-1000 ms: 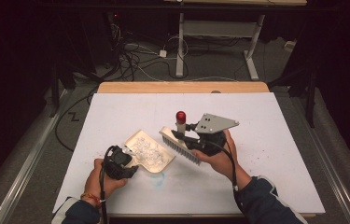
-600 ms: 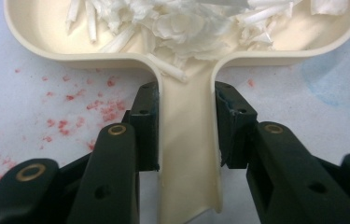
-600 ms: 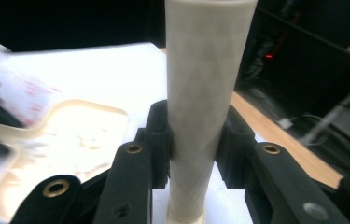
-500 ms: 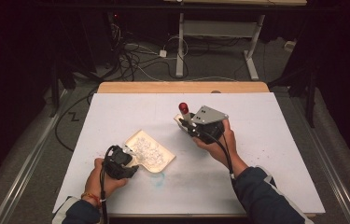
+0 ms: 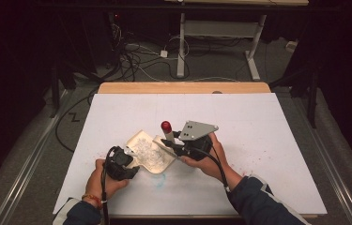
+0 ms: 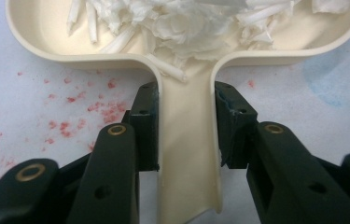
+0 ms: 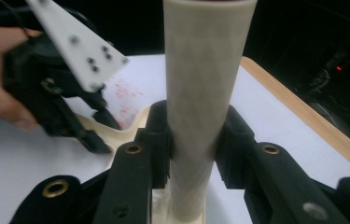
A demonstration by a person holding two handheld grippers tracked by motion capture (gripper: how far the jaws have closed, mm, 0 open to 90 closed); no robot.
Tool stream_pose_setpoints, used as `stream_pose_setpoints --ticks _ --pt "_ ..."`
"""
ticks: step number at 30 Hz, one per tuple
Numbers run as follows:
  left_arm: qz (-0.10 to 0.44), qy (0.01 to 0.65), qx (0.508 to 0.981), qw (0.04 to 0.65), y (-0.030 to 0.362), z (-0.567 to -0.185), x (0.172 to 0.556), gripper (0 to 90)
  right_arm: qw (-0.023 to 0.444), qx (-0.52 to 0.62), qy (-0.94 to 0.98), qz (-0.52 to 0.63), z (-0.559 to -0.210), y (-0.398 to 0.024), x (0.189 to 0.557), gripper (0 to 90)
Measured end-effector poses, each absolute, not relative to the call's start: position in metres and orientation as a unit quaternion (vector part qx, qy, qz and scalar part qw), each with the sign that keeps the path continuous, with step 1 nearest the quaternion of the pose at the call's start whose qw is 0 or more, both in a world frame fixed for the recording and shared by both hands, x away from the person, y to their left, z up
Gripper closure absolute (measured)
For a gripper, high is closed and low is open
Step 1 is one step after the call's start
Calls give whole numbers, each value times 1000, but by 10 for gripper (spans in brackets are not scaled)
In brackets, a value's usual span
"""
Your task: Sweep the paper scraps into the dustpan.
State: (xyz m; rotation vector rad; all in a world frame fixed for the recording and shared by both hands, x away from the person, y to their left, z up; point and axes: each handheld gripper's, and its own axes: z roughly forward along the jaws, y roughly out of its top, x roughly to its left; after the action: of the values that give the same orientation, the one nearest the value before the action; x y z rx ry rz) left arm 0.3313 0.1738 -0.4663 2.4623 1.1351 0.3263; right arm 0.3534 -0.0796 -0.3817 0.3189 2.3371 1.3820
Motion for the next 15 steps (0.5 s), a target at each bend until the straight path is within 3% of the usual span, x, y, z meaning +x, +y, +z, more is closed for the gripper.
stream_pose_setpoints --ticks 15 --pt "116 410 880 209 175 -467 331 630 199 131 812 534 -364 -108 340 704"
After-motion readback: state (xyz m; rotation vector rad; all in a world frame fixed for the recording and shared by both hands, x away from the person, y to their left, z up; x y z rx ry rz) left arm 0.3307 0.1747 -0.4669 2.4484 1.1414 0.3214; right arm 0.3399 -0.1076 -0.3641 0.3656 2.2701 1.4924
